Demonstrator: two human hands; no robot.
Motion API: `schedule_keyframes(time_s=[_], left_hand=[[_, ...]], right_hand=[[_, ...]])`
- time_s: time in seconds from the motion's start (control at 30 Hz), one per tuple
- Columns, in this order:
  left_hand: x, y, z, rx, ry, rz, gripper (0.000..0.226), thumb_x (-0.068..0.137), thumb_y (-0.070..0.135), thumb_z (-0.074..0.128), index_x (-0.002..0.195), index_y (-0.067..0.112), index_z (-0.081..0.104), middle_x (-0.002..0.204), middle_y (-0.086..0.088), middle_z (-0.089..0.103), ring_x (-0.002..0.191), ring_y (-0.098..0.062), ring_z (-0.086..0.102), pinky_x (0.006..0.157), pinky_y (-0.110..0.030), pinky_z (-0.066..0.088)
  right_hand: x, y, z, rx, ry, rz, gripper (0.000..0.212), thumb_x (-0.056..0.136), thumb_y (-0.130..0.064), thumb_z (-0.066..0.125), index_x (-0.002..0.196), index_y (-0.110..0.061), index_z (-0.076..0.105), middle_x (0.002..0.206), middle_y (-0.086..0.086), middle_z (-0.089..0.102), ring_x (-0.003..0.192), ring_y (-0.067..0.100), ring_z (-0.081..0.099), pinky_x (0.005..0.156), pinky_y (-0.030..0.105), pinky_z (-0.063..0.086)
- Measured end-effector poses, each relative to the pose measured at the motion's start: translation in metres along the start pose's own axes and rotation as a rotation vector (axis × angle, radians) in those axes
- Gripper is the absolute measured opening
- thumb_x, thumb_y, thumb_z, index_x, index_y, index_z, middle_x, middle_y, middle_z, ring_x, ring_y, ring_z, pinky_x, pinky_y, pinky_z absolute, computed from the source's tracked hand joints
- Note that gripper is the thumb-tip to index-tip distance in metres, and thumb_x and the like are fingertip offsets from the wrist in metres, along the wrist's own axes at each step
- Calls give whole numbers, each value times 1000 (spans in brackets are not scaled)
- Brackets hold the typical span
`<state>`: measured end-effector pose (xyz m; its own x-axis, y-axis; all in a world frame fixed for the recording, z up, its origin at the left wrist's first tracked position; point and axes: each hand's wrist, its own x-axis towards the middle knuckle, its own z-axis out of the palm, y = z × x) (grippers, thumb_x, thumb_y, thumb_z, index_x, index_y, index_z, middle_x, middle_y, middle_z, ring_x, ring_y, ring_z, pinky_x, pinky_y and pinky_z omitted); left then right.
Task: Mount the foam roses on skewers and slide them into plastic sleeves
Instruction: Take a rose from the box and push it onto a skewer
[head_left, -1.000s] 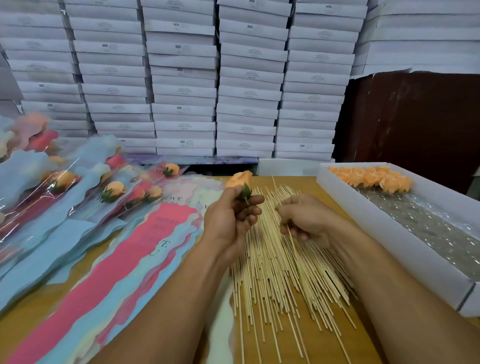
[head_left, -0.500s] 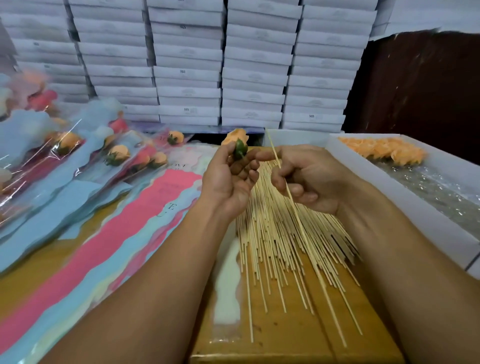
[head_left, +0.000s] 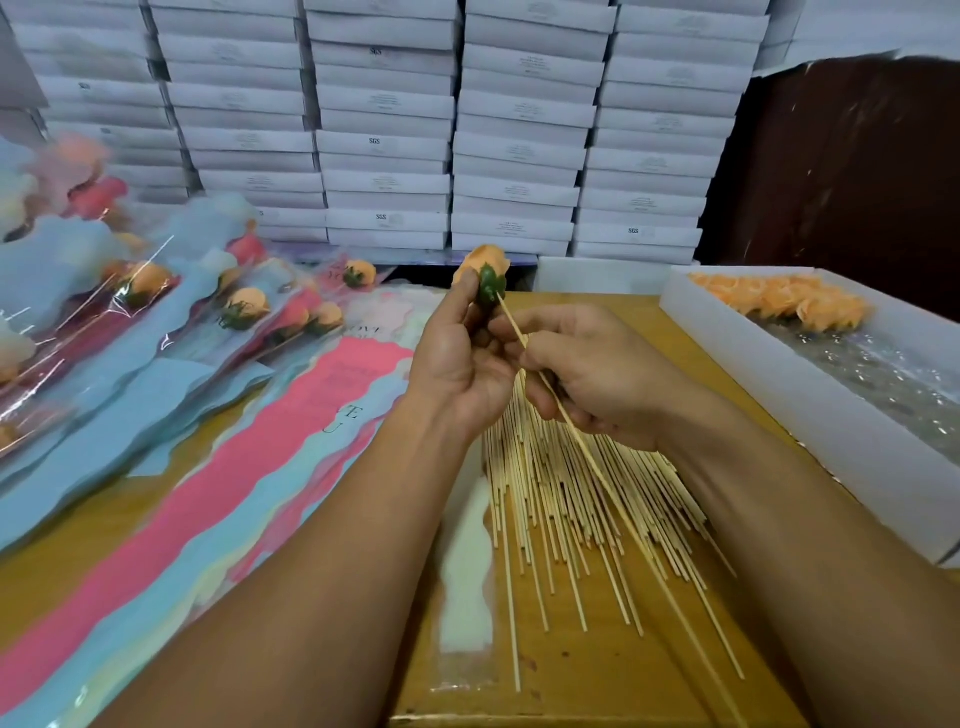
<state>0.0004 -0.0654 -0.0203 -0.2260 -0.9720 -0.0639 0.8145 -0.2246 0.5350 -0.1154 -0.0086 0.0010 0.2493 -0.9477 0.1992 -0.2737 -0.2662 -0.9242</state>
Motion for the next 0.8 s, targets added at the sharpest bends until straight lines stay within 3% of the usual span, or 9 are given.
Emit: schedule_keyframes(time_s=[0.1, 0.27, 0.5, 0.67, 0.8], left_hand=[[0, 0, 1, 4, 12, 21, 24, 98, 29, 60, 98, 5, 64, 70, -3, 51, 67, -13, 44, 81, -26, 37], [0, 0, 0, 11, 23, 30, 26, 98, 30, 59, 90, 5, 63, 71, -4, 47, 65, -13, 40, 72, -25, 36], [1, -1, -1, -8, 19, 27, 27, 99, 30, 58, 89, 6, 62, 72, -4, 48, 66, -13, 42, 81, -26, 38], [2, -1, -2, -25, 15, 35, 24, 99, 29, 58, 92, 6, 61, 74, -3, 50, 67, -12, 45, 82, -25, 38], [2, 0, -1, -49, 18, 38, 23, 99, 28, 58, 93, 6, 60, 76, -4, 51, 68, -12, 45, 87, -27, 38]], right_hand=[[1, 2, 1, -39, -10, -59, 35, 100, -9, 46, 108, -34, 69, 45, 8, 48, 32, 14, 29, 35, 17, 23], [2, 2, 0, -48, -32, -77, 48, 95, -16, 46, 94, -59, 67, 42, 7, 48, 35, 17, 32, 42, 24, 25], [0, 0, 1, -74, -24, -86, 50, 89, -21, 44, 91, -66, 64, 43, 6, 52, 42, 24, 37, 47, 37, 29], [-2, -2, -1, -77, -15, -68, 59, 96, -17, 44, 88, -73, 60, 44, 7, 53, 42, 23, 37, 45, 29, 29], [-3, -5, 0, -69, -12, -68, 63, 97, -14, 44, 86, -74, 59, 45, 8, 52, 45, 25, 38, 46, 30, 30]])
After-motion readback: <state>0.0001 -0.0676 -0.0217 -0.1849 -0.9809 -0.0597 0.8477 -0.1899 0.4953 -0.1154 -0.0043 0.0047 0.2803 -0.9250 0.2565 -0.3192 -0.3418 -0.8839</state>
